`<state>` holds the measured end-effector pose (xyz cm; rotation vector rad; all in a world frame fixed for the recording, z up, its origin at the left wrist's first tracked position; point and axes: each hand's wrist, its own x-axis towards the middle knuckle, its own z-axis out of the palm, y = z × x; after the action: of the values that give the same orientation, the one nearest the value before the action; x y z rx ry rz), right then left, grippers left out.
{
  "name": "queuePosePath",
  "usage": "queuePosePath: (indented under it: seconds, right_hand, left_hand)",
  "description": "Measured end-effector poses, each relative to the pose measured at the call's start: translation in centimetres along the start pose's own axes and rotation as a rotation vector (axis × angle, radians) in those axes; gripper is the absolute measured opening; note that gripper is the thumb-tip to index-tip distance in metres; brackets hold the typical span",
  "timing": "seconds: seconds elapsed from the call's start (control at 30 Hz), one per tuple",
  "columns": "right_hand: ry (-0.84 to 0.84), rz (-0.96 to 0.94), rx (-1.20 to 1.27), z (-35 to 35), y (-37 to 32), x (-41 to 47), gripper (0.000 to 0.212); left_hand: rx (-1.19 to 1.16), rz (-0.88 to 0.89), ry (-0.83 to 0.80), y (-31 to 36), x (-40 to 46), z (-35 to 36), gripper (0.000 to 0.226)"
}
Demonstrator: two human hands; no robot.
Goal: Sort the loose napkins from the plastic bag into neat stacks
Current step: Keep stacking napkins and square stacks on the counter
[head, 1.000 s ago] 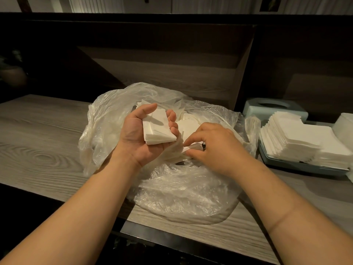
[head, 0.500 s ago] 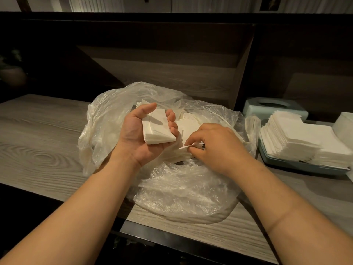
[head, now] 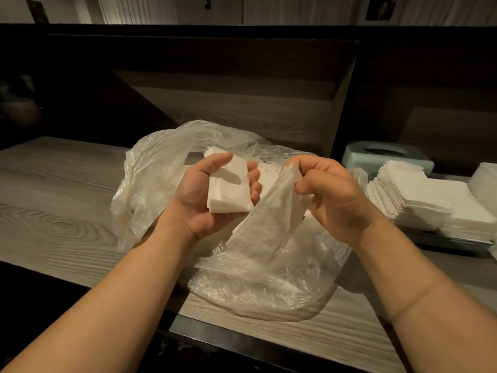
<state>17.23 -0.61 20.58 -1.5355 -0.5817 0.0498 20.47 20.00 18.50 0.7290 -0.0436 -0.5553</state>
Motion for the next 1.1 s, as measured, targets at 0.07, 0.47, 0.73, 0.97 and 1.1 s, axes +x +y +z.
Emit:
queuePosePath:
  seconds: [0.07, 0.47, 0.73, 0.97, 1.1]
  right_hand:
    - [0.014, -0.006, -0.077, 0.3, 0.2, 0.1, 0.011]
    - [0.390, -0.039, -0.539, 1.4, 2.3, 0.6, 0.011]
    - [0.286, -0.178, -0.760, 1.5, 2.3, 0.3, 0.014]
    - [0.314, -0.155, -0.747, 1.6, 2.2, 0.5, 0.013]
    - [0.359, -0.156, -0.699, 1.6, 2.2, 0.6, 0.011]
  left_hand:
    - [0.145, -0.064, -0.004, -0.5, -0.4, 0.6, 0.042]
    - [0.370, -0.164, -0.146, -1.6, -0.4, 0.8, 0.078]
    - [0.399, -0.129, -0.107, -1.7, -0.7, 1.2, 0.070]
    - [0.380, -0.176, -0.204, -1.8, -0.6, 0.9, 0.073]
    - [0.383, -0.173, -0.270, -1.9, -0.7, 0.7, 0.065]
